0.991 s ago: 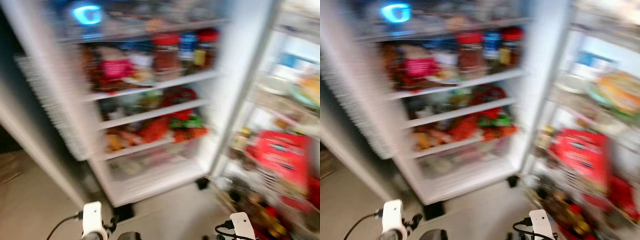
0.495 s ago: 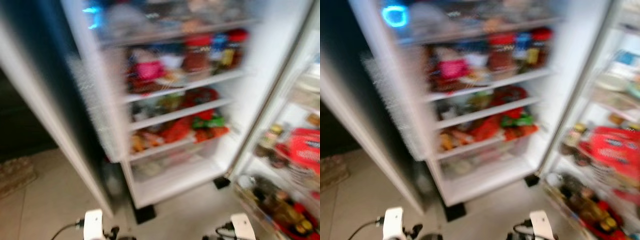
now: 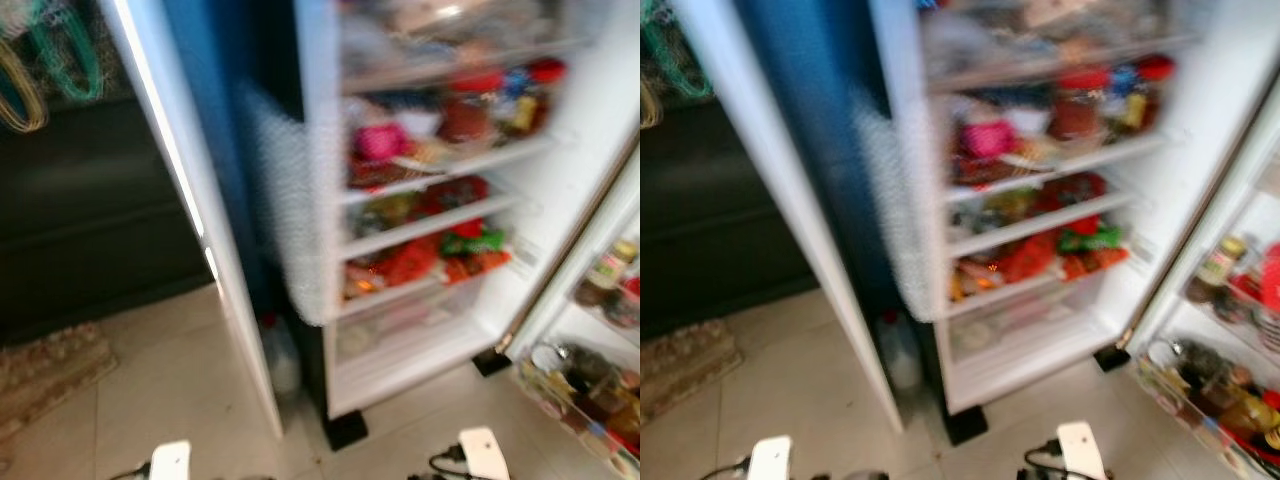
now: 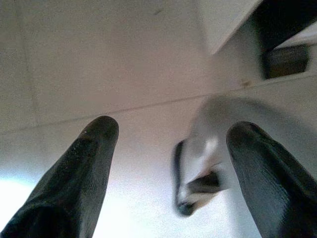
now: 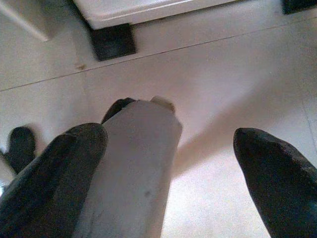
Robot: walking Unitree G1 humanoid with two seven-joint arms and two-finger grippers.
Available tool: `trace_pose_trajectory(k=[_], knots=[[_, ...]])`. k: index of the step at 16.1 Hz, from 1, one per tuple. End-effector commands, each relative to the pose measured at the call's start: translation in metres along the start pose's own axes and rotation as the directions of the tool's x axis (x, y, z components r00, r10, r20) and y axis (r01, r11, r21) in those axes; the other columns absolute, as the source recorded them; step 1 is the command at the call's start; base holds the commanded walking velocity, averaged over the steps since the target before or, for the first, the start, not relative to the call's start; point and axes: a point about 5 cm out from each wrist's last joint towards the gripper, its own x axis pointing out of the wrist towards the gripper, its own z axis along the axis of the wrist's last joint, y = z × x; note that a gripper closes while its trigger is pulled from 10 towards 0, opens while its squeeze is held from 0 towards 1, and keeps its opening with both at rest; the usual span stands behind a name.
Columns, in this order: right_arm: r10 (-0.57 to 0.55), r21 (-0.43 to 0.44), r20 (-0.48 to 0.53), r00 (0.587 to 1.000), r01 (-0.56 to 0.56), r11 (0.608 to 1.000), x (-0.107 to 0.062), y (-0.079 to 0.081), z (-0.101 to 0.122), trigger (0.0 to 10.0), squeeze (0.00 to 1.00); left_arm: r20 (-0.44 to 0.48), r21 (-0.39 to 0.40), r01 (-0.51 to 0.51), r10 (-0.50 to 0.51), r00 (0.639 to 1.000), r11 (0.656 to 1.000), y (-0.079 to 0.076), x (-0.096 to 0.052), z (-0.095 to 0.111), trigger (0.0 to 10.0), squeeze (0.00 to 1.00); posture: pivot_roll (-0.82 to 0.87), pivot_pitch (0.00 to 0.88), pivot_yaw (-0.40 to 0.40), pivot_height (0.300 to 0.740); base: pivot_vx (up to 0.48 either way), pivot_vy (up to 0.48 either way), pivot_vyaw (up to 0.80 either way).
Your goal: Restocking fridge
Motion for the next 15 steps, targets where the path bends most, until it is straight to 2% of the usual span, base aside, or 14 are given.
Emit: trace_pose_trajectory(k=[1, 4, 6, 8, 10, 15], knots=[[-0.001, 0.001, -0.007, 1.0, 0.001, 1.0, 0.0, 0.0, 0.0, 10.0, 0.0, -0.031, 0.012, -0.013, 0.013, 0.999, 1.0, 0.007, -0.002, -0.006, 10.0, 0.0, -0.07, 0.0, 0.026, 0.637, 0.0, 0.0, 0.0], [-0.021, 0.011, 0.011, 1.0, 0.021, 1.0, 0.0, -0.001, 0.0, 10.0, 0.0, -0.044, 0.013, -0.015, 0.015, 0.999, 1.0, 0.007, -0.002, -0.009, 10.0, 0.0, -0.07, 0.0, 0.029, 0.662, 0.0, 0.0, 0.0], [-0.012, 0.021, 0.008, 1.0, 0.011, 1.0, 0.0, 0.0, -0.001, 10.0, 0.0, -0.042, 0.006, -0.003, 0.003, 0.999, 1.0, -0.002, -0.001, -0.009, 10.0, 0.0, -0.07, 0.0, 0.029, 0.697, 0.0, 0.0, 0.0], [-0.009, 0.021, 0.006, 1.0, 0.009, 1.0, 0.0, 0.0, -0.001, 10.0, 0.0, -0.046, 0.012, 0.016, -0.016, 0.999, 1.0, -0.017, 0.0, -0.009, 10.0, 0.0, -0.07, 0.0, 0.031, 0.74, 0.0, 0.0, 0.0], [-0.014, 0.023, 0.003, 1.0, 0.014, 1.0, 0.0, 0.001, -0.003, 10.0, 0.0, -0.054, 0.011, 0.009, -0.008, 0.998, 1.0, -0.011, -0.001, -0.012, 10.0, 0.0, -0.07, 0.0, 0.033, 0.74, 0.0, 0.0, 0.0], [-0.026, 0.023, 0.009, 1.0, 0.026, 0.999, 0.0, 0.0, 0.001, 10.0, 0.0, -0.044, 0.016, 0.007, -0.007, 0.999, 1.0, -0.01, 0.0, -0.007, 10.0, 0.0, -0.07, 0.0, 0.028, 0.74, 0.0, 0.0, 0.0]])
